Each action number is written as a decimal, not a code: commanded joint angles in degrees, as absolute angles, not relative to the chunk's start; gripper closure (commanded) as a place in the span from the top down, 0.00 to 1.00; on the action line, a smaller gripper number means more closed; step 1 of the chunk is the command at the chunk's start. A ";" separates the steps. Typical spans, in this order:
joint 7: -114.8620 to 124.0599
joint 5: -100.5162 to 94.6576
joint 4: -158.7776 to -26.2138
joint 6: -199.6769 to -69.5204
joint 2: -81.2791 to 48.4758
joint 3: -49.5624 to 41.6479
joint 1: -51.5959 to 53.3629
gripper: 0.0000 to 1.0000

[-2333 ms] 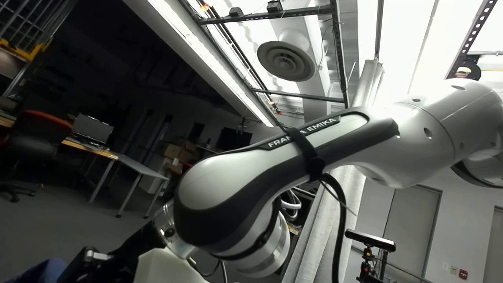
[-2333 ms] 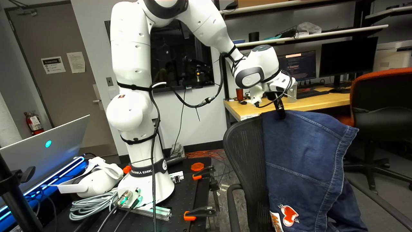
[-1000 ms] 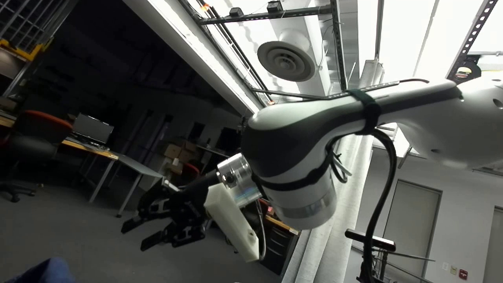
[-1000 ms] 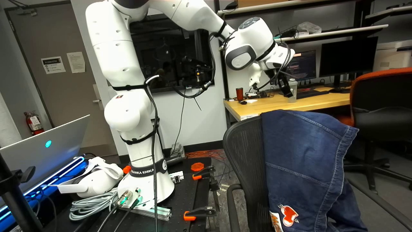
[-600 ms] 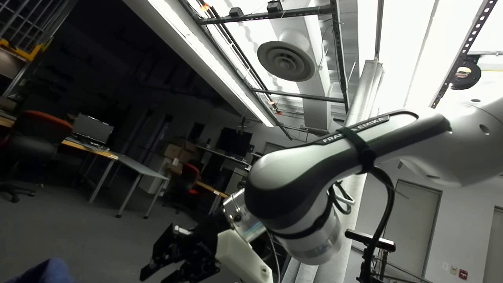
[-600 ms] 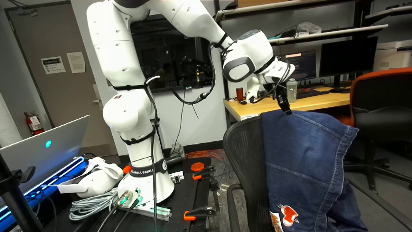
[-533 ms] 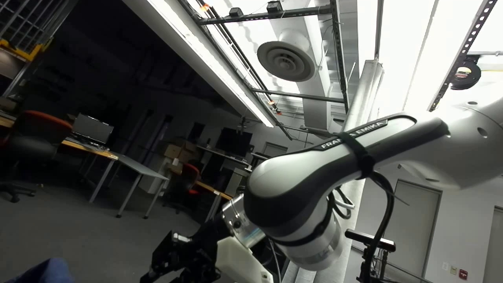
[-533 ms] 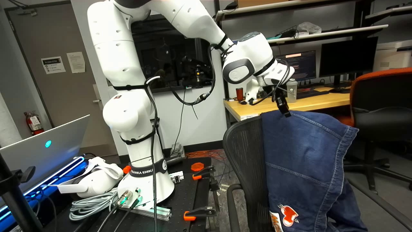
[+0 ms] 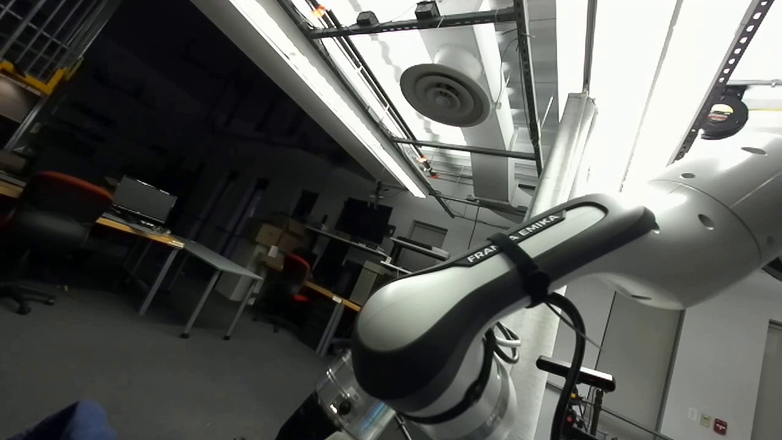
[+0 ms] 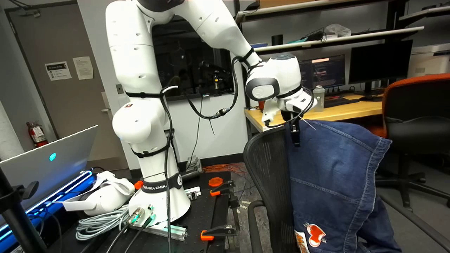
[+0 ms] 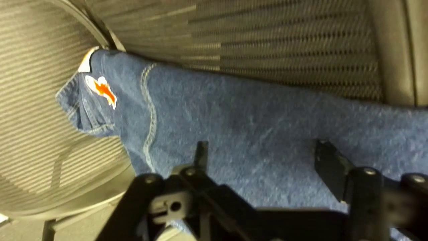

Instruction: Place the denim jacket on the seat of the black chair

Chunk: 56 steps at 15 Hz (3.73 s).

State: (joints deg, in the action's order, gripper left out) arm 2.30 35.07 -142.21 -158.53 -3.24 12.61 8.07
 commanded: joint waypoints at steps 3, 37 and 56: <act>-1.99 32.21 -140.09 -138.62 1.37 10.92 7.99 1.00; -6.13 9.88 -135.44 -171.28 -13.45 13.85 8.77 0.20; -21.11 52.82 -126.14 -172.06 8.86 23.24 -0.37 0.02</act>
State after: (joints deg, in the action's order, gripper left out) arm -17.16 47.51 -130.64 -174.18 3.78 25.21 -0.32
